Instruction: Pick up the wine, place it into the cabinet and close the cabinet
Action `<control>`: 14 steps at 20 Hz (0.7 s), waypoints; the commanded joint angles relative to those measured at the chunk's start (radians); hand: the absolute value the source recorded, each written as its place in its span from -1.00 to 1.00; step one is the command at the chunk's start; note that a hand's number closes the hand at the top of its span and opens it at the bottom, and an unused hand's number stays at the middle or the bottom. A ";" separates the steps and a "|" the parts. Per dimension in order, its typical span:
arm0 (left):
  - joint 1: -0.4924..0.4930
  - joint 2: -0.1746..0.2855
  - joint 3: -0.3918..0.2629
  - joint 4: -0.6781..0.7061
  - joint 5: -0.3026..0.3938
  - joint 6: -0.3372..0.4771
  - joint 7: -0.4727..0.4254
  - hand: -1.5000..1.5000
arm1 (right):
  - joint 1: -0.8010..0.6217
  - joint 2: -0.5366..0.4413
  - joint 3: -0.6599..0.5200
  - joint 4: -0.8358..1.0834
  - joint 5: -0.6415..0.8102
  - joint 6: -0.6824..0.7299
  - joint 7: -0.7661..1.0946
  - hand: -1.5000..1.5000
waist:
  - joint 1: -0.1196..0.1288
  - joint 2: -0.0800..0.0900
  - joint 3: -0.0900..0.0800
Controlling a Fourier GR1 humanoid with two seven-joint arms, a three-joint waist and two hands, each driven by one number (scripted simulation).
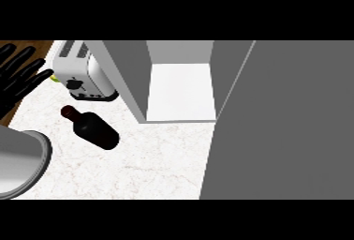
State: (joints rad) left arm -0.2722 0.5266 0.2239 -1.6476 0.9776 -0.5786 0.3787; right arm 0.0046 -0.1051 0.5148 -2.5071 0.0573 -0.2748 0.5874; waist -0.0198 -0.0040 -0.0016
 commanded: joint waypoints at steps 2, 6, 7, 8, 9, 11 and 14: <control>0.020 -0.065 -0.039 0.036 -0.096 -0.030 -0.038 -1.00 | 0.008 -0.029 0.059 -0.164 0.158 -0.038 0.096 -1.00 | 0.004 0.000 0.000; 0.003 -0.082 -0.004 0.140 -0.163 -0.105 -0.120 -1.00 | -0.020 -0.045 0.057 -0.141 0.160 -0.061 0.090 -1.00 | 0.001 0.001 0.000; 0.004 -0.048 0.017 0.170 -0.180 -0.128 -0.122 -1.00 | -0.046 -0.050 0.055 -0.196 0.155 -0.076 0.139 -1.00 | -0.007 0.000 -0.002; -0.053 -0.096 -0.021 0.188 -0.215 -0.074 -0.121 -1.00 | -0.092 -0.054 -0.001 -0.144 0.132 -0.071 0.149 -1.00 | -0.003 0.003 0.000; 0.018 -0.091 0.002 0.216 -0.231 -0.157 -0.170 -1.00 | 0.005 -0.064 0.129 -0.161 0.188 -0.078 0.071 -1.00 | -0.009 -0.001 -0.001; 0.021 -0.084 0.007 0.232 -0.264 -0.180 -0.188 -1.00 | 0.002 -0.096 0.057 -0.190 0.127 -0.074 0.091 -1.00 | -0.002 0.001 0.000; 0.046 -0.127 0.011 0.260 -0.372 -0.192 -0.274 -1.00 | 0.017 -0.086 0.094 -0.135 0.157 -0.097 0.034 -1.00 | 0.002 0.001 0.001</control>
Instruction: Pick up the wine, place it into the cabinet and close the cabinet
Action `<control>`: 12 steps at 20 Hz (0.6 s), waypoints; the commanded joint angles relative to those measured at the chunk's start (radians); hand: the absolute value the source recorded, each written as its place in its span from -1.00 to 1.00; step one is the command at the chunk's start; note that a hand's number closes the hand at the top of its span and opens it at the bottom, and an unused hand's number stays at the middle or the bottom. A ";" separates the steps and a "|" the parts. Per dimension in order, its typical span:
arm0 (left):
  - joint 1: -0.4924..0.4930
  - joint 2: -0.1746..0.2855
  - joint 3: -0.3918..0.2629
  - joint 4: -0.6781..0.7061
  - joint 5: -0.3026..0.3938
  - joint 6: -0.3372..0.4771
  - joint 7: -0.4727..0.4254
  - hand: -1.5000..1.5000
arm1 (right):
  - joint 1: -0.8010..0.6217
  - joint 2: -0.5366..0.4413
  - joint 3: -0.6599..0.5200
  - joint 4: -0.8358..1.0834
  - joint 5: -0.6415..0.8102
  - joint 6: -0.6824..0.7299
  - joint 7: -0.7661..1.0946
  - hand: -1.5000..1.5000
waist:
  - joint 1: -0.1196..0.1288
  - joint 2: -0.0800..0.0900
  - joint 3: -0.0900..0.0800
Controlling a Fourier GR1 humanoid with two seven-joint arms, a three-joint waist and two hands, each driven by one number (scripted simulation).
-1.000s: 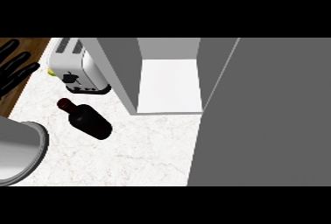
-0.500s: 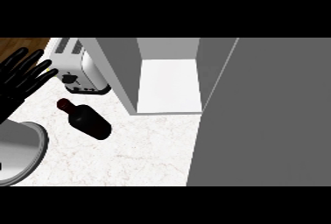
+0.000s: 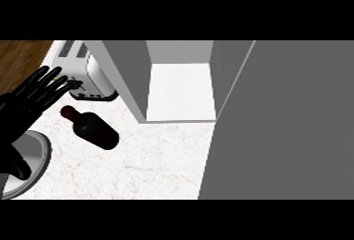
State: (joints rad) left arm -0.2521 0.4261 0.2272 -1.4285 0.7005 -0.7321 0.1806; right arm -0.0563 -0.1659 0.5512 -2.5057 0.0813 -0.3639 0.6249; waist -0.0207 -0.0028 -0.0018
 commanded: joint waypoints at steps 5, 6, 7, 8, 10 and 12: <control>-0.048 -0.012 0.026 0.186 -0.191 -0.066 -0.151 -1.00 | -0.048 -0.041 0.033 -0.181 0.139 -0.039 0.129 -1.00 | -0.008 0.001 -0.001; -0.043 -0.025 0.027 0.200 -0.220 -0.074 -0.187 -1.00 | -0.041 -0.020 0.082 -0.132 0.186 -0.065 0.107 -1.00 | -0.003 0.000 -0.001; 0.065 -0.056 0.015 0.095 -0.228 -0.056 -0.197 -1.00 | 0.032 -0.054 0.093 -0.158 0.162 -0.054 0.060 -1.00 | 0.007 -0.003 0.001; -0.006 -0.039 0.021 0.195 -0.261 -0.075 -0.221 -1.00 | -0.039 -0.058 0.056 -0.174 0.159 -0.058 0.133 -1.00 | -0.004 0.000 -0.001; 0.055 -0.032 0.030 0.197 -0.281 -0.110 -0.266 -1.00 | 0.008 -0.093 0.046 -0.214 0.133 -0.056 0.112 -1.00 | 0.000 -0.003 0.000; -0.022 -0.019 0.045 0.341 -0.366 -0.143 -0.365 -1.00 | -0.037 -0.067 0.065 -0.155 0.128 -0.066 0.088 -1.00 | -0.008 0.003 -0.002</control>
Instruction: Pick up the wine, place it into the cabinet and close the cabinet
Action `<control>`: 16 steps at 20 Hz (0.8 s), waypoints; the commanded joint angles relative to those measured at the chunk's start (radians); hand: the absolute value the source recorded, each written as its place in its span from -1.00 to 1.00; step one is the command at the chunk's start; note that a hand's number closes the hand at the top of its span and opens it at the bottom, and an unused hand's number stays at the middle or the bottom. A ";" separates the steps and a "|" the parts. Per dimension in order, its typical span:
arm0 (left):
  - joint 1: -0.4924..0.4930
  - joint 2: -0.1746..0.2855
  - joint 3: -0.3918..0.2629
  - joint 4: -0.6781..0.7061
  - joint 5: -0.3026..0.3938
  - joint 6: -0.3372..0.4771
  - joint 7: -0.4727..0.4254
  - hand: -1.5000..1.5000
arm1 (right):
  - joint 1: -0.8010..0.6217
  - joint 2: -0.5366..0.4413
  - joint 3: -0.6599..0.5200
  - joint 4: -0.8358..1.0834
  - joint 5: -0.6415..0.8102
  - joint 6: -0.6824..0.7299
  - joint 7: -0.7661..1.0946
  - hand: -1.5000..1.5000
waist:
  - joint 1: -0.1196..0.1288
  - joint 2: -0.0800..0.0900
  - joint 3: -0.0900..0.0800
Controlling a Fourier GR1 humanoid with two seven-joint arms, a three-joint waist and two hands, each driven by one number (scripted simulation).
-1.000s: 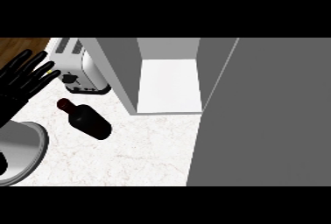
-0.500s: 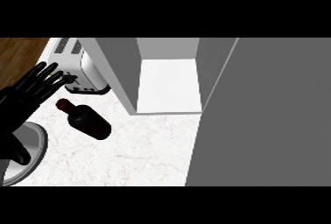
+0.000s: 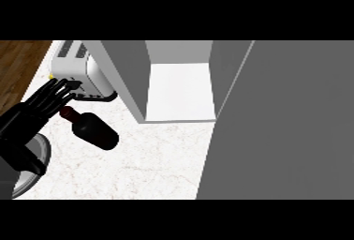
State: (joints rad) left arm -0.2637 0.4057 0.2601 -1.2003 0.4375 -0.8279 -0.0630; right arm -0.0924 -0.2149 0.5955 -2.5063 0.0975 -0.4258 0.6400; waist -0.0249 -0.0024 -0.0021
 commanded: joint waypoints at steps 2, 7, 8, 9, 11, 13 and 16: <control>-0.026 -0.030 -0.015 0.138 -0.148 -0.023 -0.149 -1.00 | -0.008 -0.019 0.038 -0.141 0.141 -0.017 0.095 -1.00 | 0.002 0.001 -0.001; -0.074 0.029 -0.001 0.277 -0.195 -0.065 -0.206 -1.00 | -0.030 -0.054 0.052 -0.188 0.159 -0.041 0.140 -1.00 | -0.012 -0.001 -0.002; -0.050 0.009 -0.021 0.281 -0.261 -0.052 -0.284 -1.00 | -0.026 -0.053 0.010 -0.138 0.124 -0.035 0.084 -1.00 | -0.001 0.003 0.000; -0.061 -0.017 -0.028 0.281 -0.271 -0.007 -0.283 -1.00 | -0.009 -0.063 0.015 -0.175 0.125 -0.043 0.093 -1.00 | -0.004 0.001 0.000; -0.097 -0.012 -0.035 0.350 -0.311 0.006 -0.318 -1.00 | -0.014 -0.071 0.037 -0.190 0.133 -0.057 0.118 -1.00 | -0.015 0.002 -0.002; -0.111 -0.019 -0.051 0.414 -0.362 0.010 -0.415 -1.00 | -0.002 -0.055 0.050 -0.137 0.117 -0.066 0.045 -1.00 | -0.012 0.005 -0.001; -0.086 -0.022 -0.059 0.473 -0.397 0.044 -0.483 -1.00 | -0.041 -0.099 0.009 -0.198 0.083 -0.054 0.129 -1.00 | -0.015 0.004 -0.003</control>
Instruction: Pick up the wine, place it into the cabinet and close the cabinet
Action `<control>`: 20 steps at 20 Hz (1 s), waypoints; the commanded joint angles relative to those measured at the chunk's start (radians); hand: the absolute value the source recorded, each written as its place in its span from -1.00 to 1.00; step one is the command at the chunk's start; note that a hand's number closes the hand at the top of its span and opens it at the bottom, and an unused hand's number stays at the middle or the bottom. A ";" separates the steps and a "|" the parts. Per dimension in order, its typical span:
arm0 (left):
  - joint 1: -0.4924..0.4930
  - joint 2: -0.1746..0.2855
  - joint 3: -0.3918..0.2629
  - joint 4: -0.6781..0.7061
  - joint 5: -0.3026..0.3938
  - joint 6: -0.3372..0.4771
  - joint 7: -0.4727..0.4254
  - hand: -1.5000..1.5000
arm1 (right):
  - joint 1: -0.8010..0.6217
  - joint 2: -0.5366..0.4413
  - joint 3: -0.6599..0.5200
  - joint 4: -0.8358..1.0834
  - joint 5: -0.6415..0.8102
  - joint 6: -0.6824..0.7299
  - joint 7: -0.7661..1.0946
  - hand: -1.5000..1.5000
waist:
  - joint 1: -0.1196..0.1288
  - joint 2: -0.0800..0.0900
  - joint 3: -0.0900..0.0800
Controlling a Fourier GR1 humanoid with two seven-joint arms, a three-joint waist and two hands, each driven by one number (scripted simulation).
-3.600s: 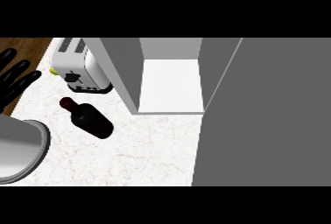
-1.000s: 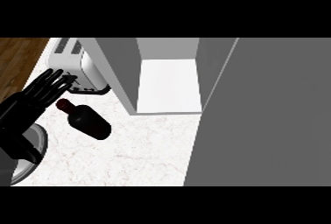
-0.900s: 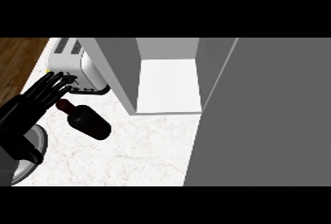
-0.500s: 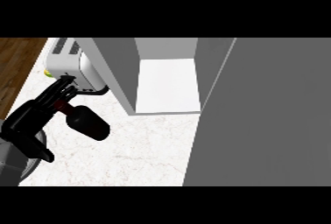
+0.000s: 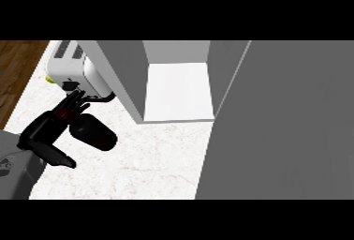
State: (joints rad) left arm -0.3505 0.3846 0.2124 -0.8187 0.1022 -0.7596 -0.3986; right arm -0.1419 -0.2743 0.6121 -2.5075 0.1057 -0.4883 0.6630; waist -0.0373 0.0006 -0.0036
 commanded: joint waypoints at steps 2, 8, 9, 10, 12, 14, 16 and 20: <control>-0.047 -0.012 -0.015 0.153 -0.088 0.020 -0.201 -1.00 | 0.066 -0.045 0.028 -0.159 0.087 -0.002 0.025 -1.00 | -0.009 0.003 0.000; -0.059 0.026 -0.044 0.272 -0.087 -0.083 -0.243 -1.00 | 0.001 -0.047 0.027 -0.140 0.077 -0.027 0.040 -1.00 | -0.009 0.003 -0.002; -0.070 0.006 -0.063 0.296 -0.100 -0.081 -0.235 -1.00 | 0.012 -0.037 0.057 -0.112 0.090 -0.039 0.014 -1.00 | -0.016 0.004 -0.002; -0.061 -0.005 -0.065 0.302 -0.092 -0.088 -0.234 -1.00 | 0.038 -0.057 0.052 -0.140 0.076 -0.036 0.006 -1.00 | -0.014 0.002 -0.001; -0.100 -0.036 -0.079 0.325 -0.101 -0.063 -0.234 -1.00 | 0.000 -0.067 0.020 -0.132 0.055 -0.030 0.032 -1.00 | -0.014 0.004 -0.001; -0.115 -0.018 -0.079 0.333 -0.089 -0.093 -0.210 -1.00 | 0.012 -0.076 0.026 -0.174 0.077 -0.053 0.056 -1.00 | -0.018 -0.001 -0.001; -0.062 -0.031 -0.112 0.335 -0.119 -0.096 -0.282 -1.00 | 0.043 -0.101 0.019 -0.166 0.041 -0.042 0.018 -1.00 | -0.011 0.002 -0.001; -0.081 -0.024 -0.127 0.361 -0.124 -0.107 -0.301 -1.00 | 0.034 -0.097 0.043 -0.156 0.055 -0.062 0.003 -1.00 | -0.015 0.001 -0.001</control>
State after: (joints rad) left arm -0.4510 0.3531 0.1073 -0.4890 -0.0066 -0.7200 -0.5579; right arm -0.1580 -0.3441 0.6362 -2.5013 0.0972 -0.5457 0.6266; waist -0.0493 0.0016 -0.0047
